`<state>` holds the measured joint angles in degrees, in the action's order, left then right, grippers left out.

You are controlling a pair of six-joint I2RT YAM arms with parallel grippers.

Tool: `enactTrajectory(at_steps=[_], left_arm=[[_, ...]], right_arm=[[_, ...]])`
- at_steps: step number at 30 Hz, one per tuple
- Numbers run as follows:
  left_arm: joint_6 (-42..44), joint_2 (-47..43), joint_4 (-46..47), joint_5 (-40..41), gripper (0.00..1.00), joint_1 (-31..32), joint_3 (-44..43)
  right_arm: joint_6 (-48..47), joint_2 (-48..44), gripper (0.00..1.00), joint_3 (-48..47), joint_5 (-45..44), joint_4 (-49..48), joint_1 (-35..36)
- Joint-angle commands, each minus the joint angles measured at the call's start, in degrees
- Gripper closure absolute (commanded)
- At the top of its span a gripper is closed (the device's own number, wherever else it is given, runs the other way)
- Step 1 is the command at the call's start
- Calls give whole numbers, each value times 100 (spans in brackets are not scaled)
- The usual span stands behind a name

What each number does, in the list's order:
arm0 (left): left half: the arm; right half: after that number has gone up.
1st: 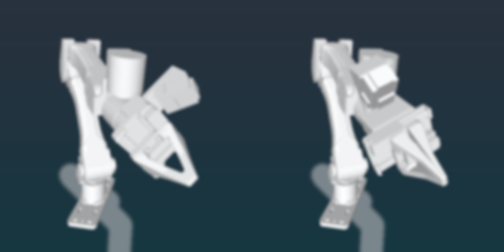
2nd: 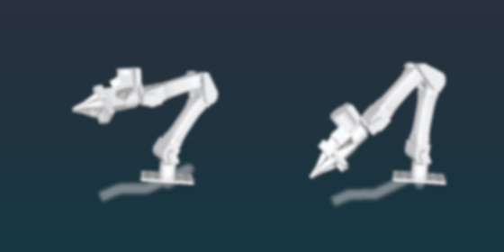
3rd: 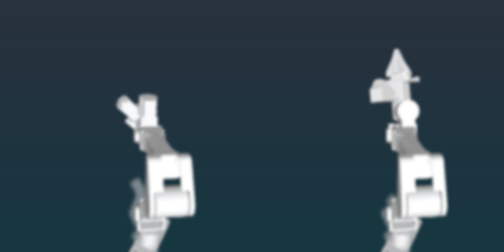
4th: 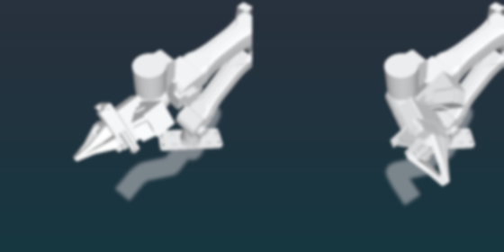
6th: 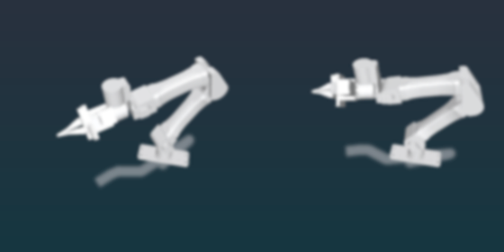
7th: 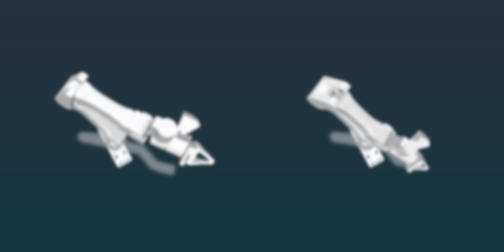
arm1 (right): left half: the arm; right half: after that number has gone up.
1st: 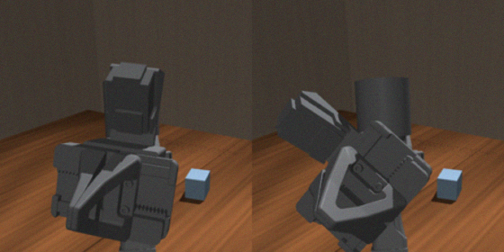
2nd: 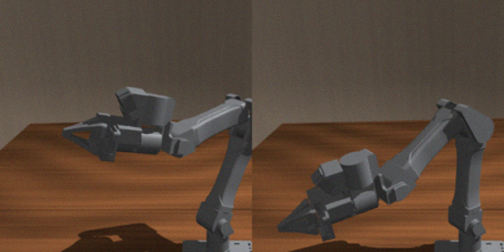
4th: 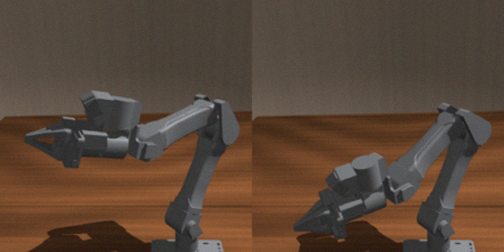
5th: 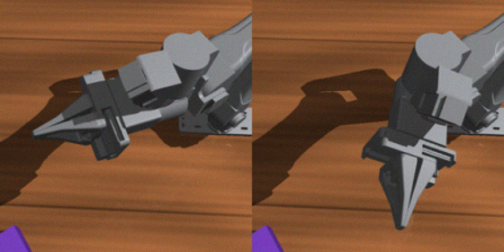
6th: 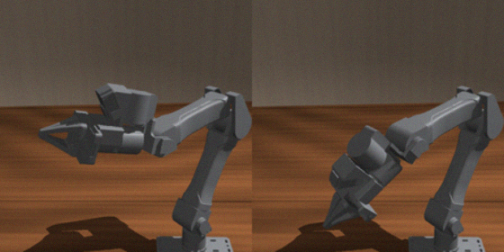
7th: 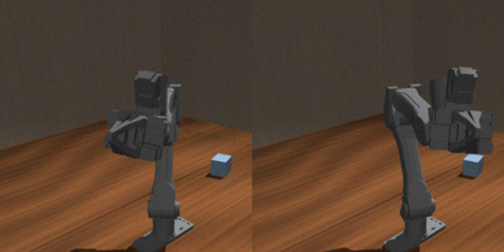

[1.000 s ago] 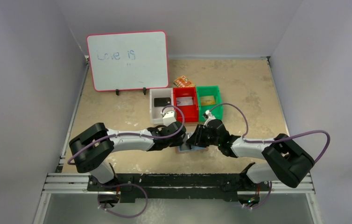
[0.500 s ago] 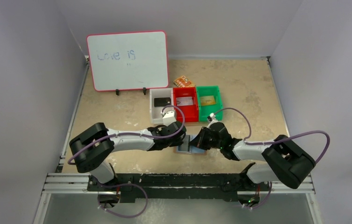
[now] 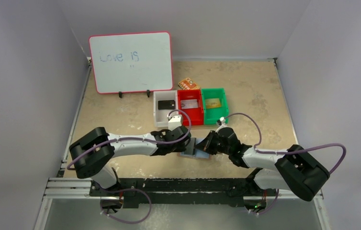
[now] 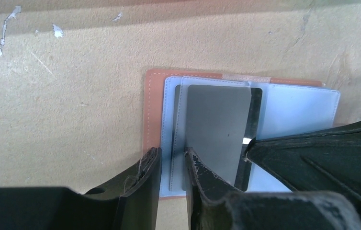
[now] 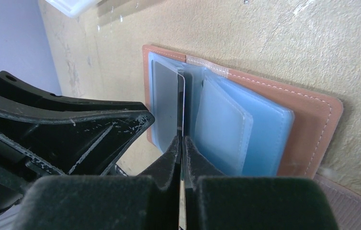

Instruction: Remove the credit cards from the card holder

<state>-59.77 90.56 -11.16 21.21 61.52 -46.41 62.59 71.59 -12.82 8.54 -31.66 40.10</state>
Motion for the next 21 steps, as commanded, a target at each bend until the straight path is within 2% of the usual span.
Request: enactTrajectory(at_steps=[1, 11, 17, 21], left_arm=[[284, 24, -112, -4, 76, 5, -283], [425, 386, -399, 59, 79, 106, -543], [565, 764, -1208, 613, 81, 308, -920], [572, 845, -1291, 680, 86, 381, -937]], right_arm=[[113, -33, 100, -14, -54, -211, -28], [107, 62, 100, -43, -78, -131, -53], [147, 230, 100, -81, -71, -125, -76], [391, 387, 99, -19, 103, -532, -98]])
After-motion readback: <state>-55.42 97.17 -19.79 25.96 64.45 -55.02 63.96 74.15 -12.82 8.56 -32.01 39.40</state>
